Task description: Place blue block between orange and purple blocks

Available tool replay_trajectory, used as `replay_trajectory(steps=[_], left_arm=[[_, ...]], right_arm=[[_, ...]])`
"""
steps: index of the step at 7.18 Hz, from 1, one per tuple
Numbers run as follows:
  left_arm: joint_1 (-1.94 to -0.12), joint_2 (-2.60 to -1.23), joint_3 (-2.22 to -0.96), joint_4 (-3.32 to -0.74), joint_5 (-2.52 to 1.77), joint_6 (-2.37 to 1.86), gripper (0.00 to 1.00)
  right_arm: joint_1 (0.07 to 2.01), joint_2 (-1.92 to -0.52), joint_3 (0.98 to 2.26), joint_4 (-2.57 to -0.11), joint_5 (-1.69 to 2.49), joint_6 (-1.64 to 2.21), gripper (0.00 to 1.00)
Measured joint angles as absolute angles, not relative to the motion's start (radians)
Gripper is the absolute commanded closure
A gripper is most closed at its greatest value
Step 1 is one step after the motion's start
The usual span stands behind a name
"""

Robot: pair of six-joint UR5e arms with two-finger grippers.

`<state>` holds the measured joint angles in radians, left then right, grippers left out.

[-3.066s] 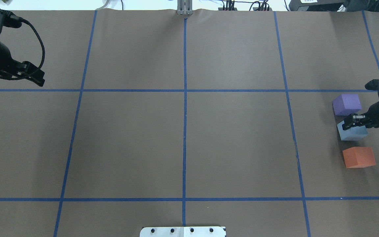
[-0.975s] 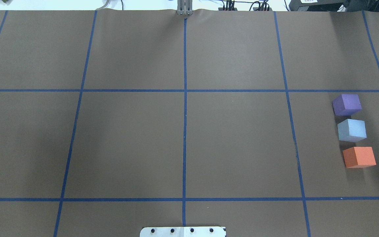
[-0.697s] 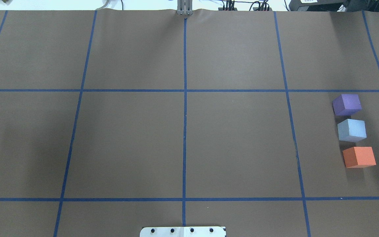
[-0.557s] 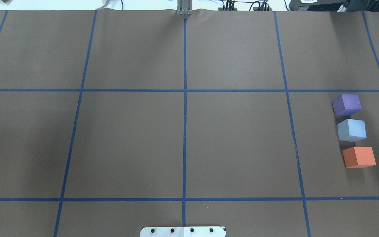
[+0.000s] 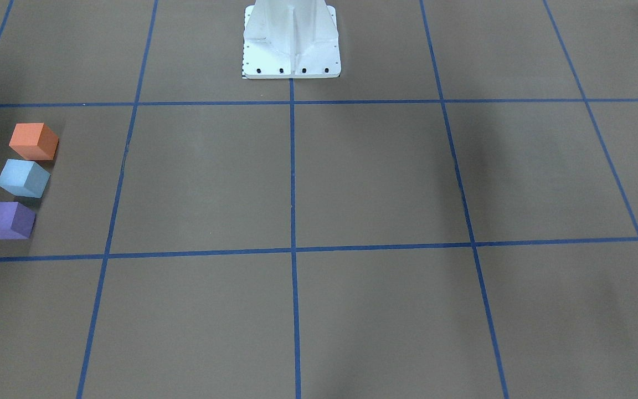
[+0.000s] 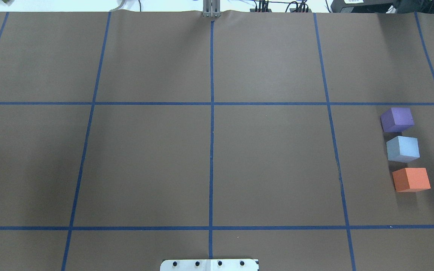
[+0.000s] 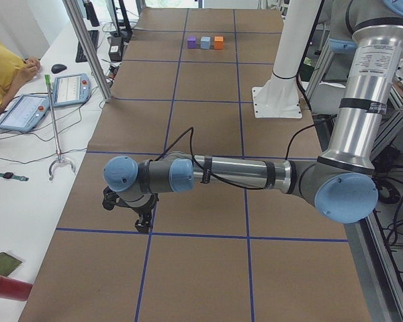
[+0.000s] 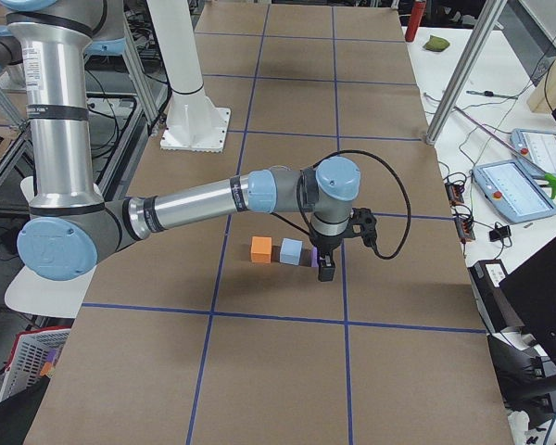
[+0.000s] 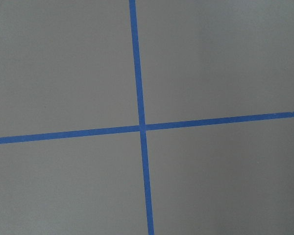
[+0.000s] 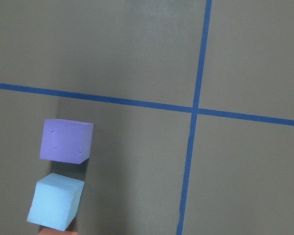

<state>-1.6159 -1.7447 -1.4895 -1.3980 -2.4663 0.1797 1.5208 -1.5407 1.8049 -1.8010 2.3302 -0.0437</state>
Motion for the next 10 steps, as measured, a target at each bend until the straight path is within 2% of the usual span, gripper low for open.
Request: replay_trajectory(steps=[3,7,10], left_arm=[[-1.616,-1.743,-1.51,-1.399,-2.465,0.176,0.0],[-1.628,-1.655,-1.672,-1.398,-2.464,0.174,0.0],[-1.628,-1.641,-1.691,-1.397,-2.462,0.174,0.0]], right_arm=[[1.516,-1.52,1.755,-1.798,2.344,-0.044,0.0],[1.517,-1.519,1.761,-1.798,2.352,-0.043,0.0],[1.517,-1.526,1.765,-1.796,2.359,-0.043,0.0]])
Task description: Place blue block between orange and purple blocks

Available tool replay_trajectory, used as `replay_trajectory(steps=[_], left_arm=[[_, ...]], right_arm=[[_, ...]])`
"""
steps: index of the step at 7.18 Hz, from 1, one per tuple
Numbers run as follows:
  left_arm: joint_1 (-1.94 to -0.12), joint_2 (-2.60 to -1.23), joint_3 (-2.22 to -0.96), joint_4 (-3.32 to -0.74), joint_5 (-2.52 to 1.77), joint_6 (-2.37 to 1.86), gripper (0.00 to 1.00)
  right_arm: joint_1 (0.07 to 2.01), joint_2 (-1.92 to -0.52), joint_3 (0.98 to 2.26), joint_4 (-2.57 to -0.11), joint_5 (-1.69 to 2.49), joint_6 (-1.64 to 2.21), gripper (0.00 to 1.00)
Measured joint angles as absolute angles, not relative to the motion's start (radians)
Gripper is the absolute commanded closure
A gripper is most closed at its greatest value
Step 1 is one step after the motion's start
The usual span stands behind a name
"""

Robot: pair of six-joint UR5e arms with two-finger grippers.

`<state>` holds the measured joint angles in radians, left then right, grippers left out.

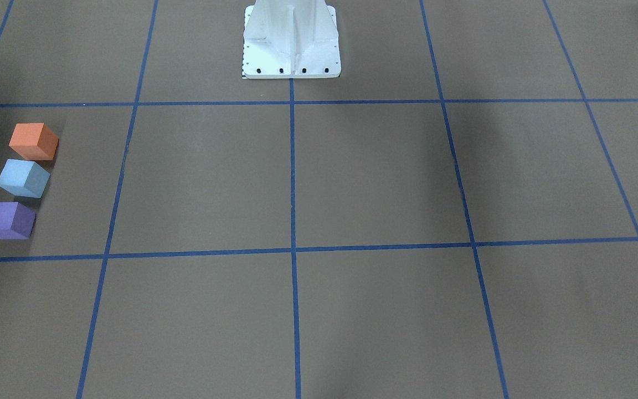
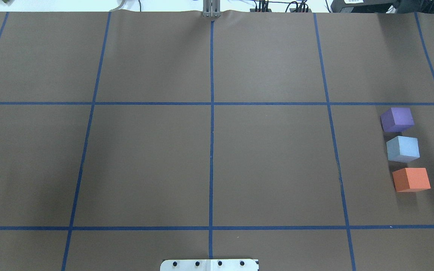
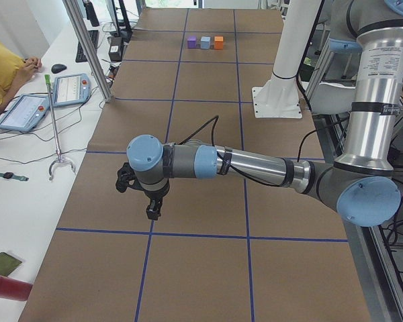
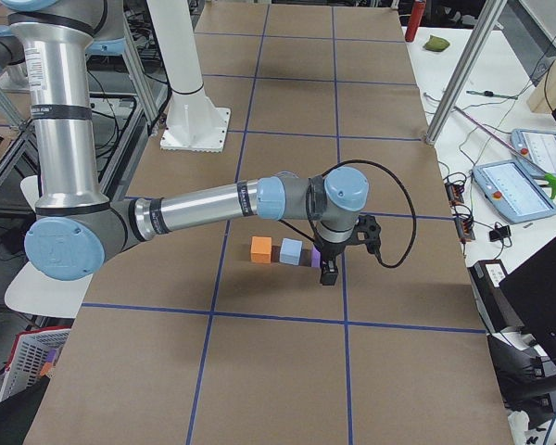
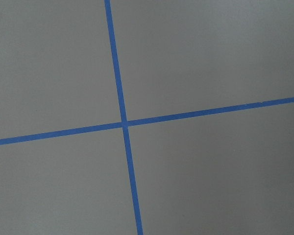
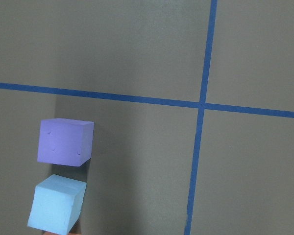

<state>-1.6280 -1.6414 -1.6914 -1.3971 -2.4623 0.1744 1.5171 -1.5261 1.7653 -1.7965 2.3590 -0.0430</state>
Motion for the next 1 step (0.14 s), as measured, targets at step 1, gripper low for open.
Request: replay_trajectory(steps=[1], left_arm=[[-1.628,-1.64,-1.692,-1.397,-2.462,0.175,0.0]], right_arm=[[1.517,-1.528,1.766,-1.795,2.363,-0.043,0.0]])
